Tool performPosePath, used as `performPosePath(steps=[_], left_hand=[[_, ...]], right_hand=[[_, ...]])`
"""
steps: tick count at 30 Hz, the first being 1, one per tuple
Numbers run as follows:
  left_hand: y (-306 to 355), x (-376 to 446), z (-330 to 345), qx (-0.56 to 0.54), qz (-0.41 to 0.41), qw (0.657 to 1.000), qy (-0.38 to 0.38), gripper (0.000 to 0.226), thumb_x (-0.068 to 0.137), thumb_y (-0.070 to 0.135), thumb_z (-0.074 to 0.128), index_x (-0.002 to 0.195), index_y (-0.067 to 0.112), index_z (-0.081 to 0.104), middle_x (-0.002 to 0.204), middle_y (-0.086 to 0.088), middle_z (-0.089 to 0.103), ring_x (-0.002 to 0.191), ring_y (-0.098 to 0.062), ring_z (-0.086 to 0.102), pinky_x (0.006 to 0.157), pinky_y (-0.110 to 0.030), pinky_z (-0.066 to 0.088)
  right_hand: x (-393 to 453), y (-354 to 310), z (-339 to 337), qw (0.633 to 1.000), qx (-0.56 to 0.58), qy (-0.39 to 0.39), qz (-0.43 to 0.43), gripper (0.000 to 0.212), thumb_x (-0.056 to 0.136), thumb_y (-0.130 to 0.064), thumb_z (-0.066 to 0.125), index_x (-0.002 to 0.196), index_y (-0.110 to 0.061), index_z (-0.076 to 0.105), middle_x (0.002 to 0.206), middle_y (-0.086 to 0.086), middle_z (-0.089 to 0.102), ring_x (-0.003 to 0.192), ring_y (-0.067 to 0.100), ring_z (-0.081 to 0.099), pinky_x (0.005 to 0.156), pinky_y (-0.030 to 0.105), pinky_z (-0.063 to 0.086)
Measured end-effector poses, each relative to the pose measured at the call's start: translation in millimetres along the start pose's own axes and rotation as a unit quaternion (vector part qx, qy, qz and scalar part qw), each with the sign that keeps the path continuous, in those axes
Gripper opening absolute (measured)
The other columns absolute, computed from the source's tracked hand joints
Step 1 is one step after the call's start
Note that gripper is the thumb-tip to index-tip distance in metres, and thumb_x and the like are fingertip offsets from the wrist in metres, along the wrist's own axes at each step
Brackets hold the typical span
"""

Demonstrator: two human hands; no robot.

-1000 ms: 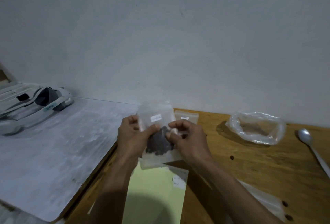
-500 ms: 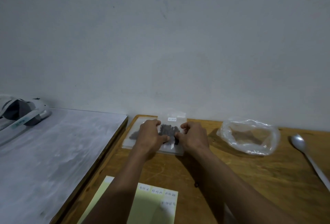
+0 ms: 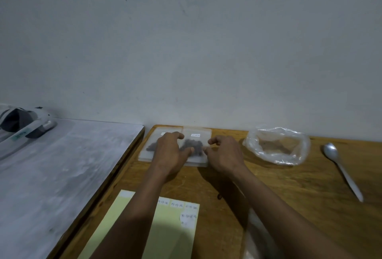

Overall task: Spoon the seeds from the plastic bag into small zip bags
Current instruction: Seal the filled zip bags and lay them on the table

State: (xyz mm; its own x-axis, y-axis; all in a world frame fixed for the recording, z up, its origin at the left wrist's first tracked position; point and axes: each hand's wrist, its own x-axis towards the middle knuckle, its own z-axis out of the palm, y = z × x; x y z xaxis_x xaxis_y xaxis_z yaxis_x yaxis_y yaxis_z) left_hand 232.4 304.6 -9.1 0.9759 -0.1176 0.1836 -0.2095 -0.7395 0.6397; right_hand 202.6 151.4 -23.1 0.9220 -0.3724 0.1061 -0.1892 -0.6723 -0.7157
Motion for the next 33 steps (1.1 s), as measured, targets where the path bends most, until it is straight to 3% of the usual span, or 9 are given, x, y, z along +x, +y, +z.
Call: performPosePath(steps=[6, 9, 12, 14, 17, 21, 26, 31, 33], left_hand=[[32.5, -55.8, -6.3, -0.058, 0.059, 0.995, -0.061, 0.050, 0.087, 0.033, 0.078, 0.131, 0.015, 0.063, 0.121, 0.000, 0.068, 0.095, -0.003, 0.060, 0.058, -0.005, 0.043], [48.5, -84.3, 5.5, -0.085, 0.041, 0.986, -0.135, 0.041, 0.085, 0.032, 0.079, 0.122, 0.017, 0.067, 0.096, 0.003, 0.070, 0.079, -0.003, 0.064, 0.058, -0.009, 0.050], [61.6, -111.4, 22.1, -0.046, 0.026, 0.977, -0.205, 0.020, 0.086, 0.038, 0.077, 0.098, 0.023, 0.072, 0.081, 0.006, 0.070, 0.073, -0.004, 0.065, 0.066, -0.022, 0.055], [69.4, -125.6, 33.2, -0.017, 0.025, 0.971, -0.236, 0.025, 0.083, 0.044, 0.078, 0.083, 0.019, 0.074, 0.076, 0.000, 0.073, 0.070, -0.010, 0.066, 0.071, -0.037, 0.059], [80.0, -138.5, 46.6, 0.034, 0.016, 0.964, -0.262, 0.035, 0.081, 0.045, 0.079, 0.087, 0.011, 0.073, 0.084, -0.007, 0.074, 0.074, -0.015, 0.066, 0.077, -0.043, 0.057], [84.8, -140.7, 55.6, 0.012, -0.012, 0.970, -0.243, 0.022, 0.080, 0.034, 0.082, 0.085, 0.016, 0.071, 0.079, 0.002, 0.072, 0.075, -0.012, 0.068, 0.068, -0.034, 0.054], [76.0, -138.9, 43.0, -0.253, -0.086, 0.936, -0.230, 0.013, 0.081, 0.008, 0.081, 0.085, 0.007, 0.068, 0.082, -0.012, 0.076, 0.080, -0.026, 0.073, 0.077, -0.047, 0.062], [65.2, -120.8, 6.8, -0.455, -0.087, 0.871, -0.163, 0.015, 0.085, 0.002, 0.071, 0.082, 0.010, 0.060, 0.078, -0.008, 0.075, 0.072, -0.018, 0.072, 0.058, -0.030, 0.056], [58.9, -115.3, -5.1, -0.480, -0.069, 0.862, -0.147, 0.012, 0.081, 0.012, 0.074, 0.087, 0.010, 0.063, 0.085, -0.008, 0.076, 0.077, -0.019, 0.073, 0.062, -0.032, 0.058]], right_hand=[[-39.7, 14.1, -64.7, 0.997, 0.035, -0.068, -0.034, 0.017, 0.085, -0.026, 0.078, 0.099, -0.020, 0.071, 0.094, -0.005, 0.068, 0.091, 0.014, 0.063, 0.078, 0.029, 0.053], [-60.0, 27.7, -100.7, 0.989, -0.035, -0.133, -0.050, 0.012, 0.081, -0.013, 0.081, 0.086, -0.019, 0.071, 0.082, -0.004, 0.068, 0.081, 0.013, 0.065, 0.072, 0.025, 0.054], [-80.7, 42.5, -127.8, 0.967, -0.148, -0.204, -0.047, 0.012, 0.080, -0.019, 0.079, 0.091, -0.019, 0.075, 0.087, -0.004, 0.072, 0.084, 0.012, 0.067, 0.080, 0.032, 0.060], [-94.9, 51.9, -137.1, 0.943, -0.211, -0.256, -0.019, 0.027, 0.077, -0.030, 0.083, 0.101, -0.021, 0.074, 0.097, -0.005, 0.072, 0.091, 0.014, 0.067, 0.085, 0.036, 0.059], [-108.2, 62.3, -138.5, 0.931, -0.228, -0.284, 0.021, 0.046, 0.068, -0.033, 0.089, 0.109, -0.023, 0.070, 0.103, -0.007, 0.069, 0.100, 0.016, 0.065, 0.090, 0.038, 0.056], [-111.8, 68.8, -133.2, 0.946, -0.163, -0.278, 0.025, 0.044, 0.073, -0.020, 0.087, 0.113, -0.021, 0.069, 0.105, -0.007, 0.065, 0.107, 0.017, 0.062, 0.090, 0.031, 0.053], [-104.2, 66.9, -141.5, 0.967, -0.125, -0.220, -0.008, 0.040, 0.073, -0.032, 0.087, 0.107, -0.021, 0.069, 0.105, -0.004, 0.068, 0.096, 0.014, 0.062, 0.070, 0.022, 0.047], [-93.1, 54.5, -153.2, 0.965, 0.179, -0.194, -0.012, 0.018, 0.084, -0.022, 0.077, 0.095, -0.009, 0.073, 0.096, 0.007, 0.075, 0.094, 0.023, 0.070, 0.084, 0.041, 0.060], [-89.9, 40.2, -145.8, 0.952, 0.250, -0.176, -0.021, 0.018, 0.083, -0.016, 0.077, 0.095, -0.003, 0.073, 0.091, 0.006, 0.075, 0.086, 0.018, 0.071, 0.077, 0.035, 0.061]])
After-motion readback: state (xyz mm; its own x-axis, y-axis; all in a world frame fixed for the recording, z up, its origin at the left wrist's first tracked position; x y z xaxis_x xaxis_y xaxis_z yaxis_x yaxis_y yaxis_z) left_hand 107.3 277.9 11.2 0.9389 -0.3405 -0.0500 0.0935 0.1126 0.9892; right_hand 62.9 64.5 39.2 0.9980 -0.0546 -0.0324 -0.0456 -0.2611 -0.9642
